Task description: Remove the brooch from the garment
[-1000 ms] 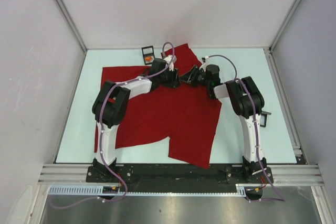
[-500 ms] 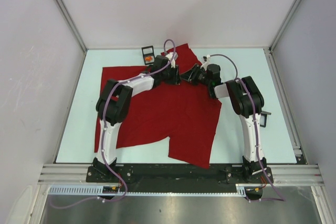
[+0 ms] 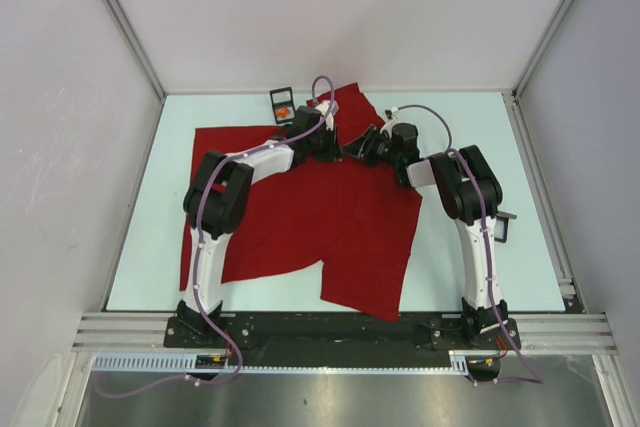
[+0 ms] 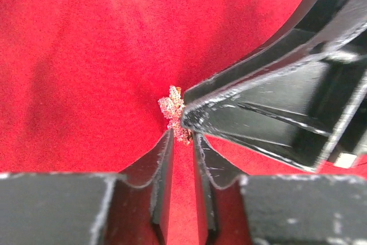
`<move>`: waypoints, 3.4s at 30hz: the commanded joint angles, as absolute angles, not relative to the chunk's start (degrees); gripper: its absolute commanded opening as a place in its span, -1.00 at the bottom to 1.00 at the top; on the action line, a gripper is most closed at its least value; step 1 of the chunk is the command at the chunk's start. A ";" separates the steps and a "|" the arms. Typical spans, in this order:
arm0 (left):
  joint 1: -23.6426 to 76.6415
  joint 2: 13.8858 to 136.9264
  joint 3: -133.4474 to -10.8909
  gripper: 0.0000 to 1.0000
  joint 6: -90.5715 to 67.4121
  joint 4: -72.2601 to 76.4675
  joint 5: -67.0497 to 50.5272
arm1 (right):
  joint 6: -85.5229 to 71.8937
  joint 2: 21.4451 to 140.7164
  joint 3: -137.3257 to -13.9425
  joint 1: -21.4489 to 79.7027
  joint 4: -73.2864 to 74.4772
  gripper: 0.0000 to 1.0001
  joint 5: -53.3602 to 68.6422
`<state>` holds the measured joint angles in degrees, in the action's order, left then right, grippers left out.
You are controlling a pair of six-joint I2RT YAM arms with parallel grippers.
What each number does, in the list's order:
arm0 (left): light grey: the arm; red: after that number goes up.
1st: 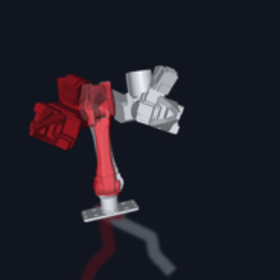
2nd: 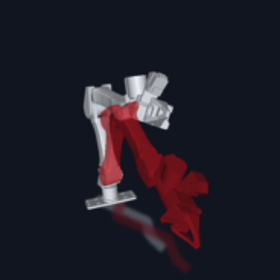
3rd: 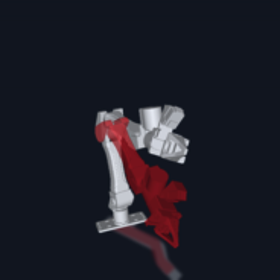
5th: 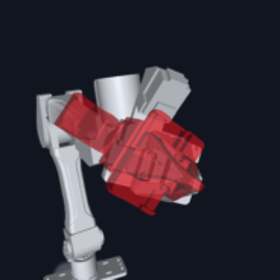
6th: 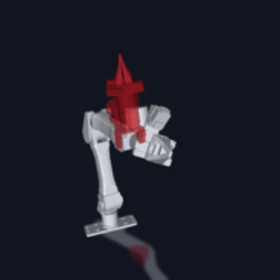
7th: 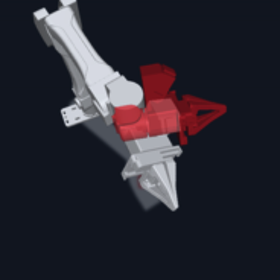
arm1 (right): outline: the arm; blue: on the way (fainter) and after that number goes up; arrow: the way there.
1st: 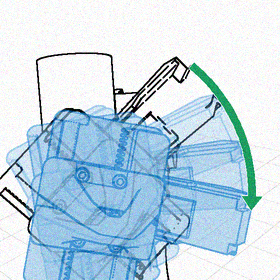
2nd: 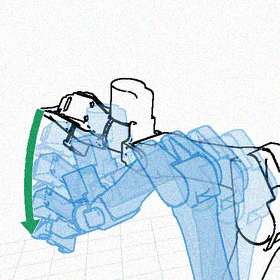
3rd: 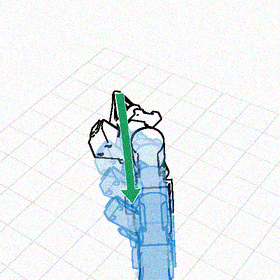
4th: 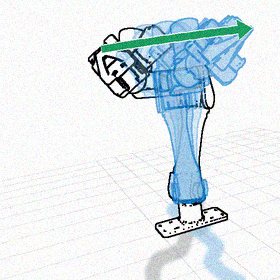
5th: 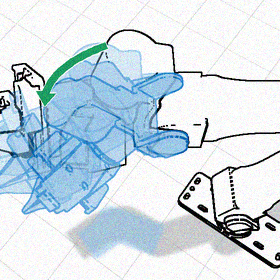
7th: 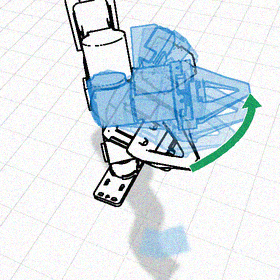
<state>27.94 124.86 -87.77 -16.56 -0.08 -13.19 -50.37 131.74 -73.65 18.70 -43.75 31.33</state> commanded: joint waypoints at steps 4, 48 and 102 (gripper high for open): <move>27.33 124.01 -88.59 -0.66 -17.31 2.55 -13.80 | -41.75 127.88 -75.32 20.39 -35.69 -0.45 23.73; 26.89 125.16 -89.47 -0.99 -19.42 -1.05 -14.77 | -29.01 125.33 -76.81 25.40 -28.65 -1.00 8.71; 26.89 128.85 -97.12 -0.99 -16.52 -11.60 -15.21 | -21.36 118.56 -70.58 25.93 -32.95 -0.62 2.28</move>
